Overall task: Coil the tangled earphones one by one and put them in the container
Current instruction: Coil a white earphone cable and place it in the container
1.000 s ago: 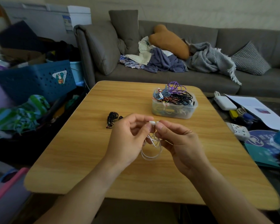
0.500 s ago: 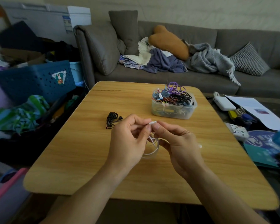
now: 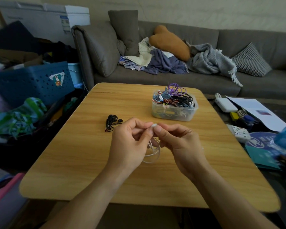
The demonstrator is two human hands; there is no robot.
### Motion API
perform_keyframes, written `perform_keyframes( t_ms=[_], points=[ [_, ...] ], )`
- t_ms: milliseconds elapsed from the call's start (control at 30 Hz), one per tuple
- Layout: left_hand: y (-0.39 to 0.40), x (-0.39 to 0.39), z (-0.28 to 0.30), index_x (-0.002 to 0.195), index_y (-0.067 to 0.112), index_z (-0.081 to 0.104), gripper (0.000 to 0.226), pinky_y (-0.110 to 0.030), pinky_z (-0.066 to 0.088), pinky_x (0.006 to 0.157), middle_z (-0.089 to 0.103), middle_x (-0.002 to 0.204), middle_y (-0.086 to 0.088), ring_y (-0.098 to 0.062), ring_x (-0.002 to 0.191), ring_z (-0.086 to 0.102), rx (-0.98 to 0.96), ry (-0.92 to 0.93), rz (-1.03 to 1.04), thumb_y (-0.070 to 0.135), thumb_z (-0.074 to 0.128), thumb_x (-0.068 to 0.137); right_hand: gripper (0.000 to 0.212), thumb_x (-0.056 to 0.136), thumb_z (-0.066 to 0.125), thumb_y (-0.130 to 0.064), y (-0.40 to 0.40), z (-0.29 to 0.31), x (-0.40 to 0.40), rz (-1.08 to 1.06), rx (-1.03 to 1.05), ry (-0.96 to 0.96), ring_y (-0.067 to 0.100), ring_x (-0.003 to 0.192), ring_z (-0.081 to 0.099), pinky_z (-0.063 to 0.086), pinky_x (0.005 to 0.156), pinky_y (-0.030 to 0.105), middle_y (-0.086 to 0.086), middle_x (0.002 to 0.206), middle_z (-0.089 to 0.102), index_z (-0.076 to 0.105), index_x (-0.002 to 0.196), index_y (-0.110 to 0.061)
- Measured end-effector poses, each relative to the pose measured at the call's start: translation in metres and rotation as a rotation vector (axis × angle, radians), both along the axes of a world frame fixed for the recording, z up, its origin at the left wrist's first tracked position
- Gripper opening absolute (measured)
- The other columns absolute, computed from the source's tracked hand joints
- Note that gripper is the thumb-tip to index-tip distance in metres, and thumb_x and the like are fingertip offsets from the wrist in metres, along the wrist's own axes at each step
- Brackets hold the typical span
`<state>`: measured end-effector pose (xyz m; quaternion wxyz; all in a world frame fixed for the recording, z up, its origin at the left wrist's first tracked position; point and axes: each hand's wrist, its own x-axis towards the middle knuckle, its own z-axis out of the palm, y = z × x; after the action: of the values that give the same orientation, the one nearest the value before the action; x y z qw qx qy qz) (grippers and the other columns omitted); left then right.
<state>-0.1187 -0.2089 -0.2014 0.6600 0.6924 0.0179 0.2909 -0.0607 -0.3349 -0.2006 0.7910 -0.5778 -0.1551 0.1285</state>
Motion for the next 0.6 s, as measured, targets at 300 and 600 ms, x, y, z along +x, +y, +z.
perform_keyframes(
  t_ms=[300, 600],
  points=[
    [0.010, -0.002, 0.007, 0.096, 0.001, 0.064, 0.007, -0.029, 0.055, 0.059, 0.074, 0.076, -0.013, -0.023, 0.062, 0.070, -0.116, 0.126, -0.107, 0.001, 0.066, 0.088, 0.017, 0.080, 0.071, -0.009, -0.014, 0.004, 0.013, 0.061, -0.209, -0.434, 0.012, 0.062, 0.066, 0.050, 0.058, 0.020, 0.006, 0.072, 0.074, 0.074, 0.096, -0.003],
    [0.013, -0.002, 0.005, 0.097, 0.001, 0.064, 0.009, -0.027, 0.054, 0.059, 0.074, 0.077, -0.012, -0.021, 0.059, 0.068, -0.007, 0.157, -0.138, 0.001, 0.065, 0.089, 0.022, 0.080, 0.072, -0.018, -0.017, 0.003, 0.017, 0.111, -0.235, -0.383, 0.018, 0.064, 0.063, 0.053, 0.060, 0.027, 0.017, 0.078, 0.074, 0.074, 0.091, 0.000]
  ],
)
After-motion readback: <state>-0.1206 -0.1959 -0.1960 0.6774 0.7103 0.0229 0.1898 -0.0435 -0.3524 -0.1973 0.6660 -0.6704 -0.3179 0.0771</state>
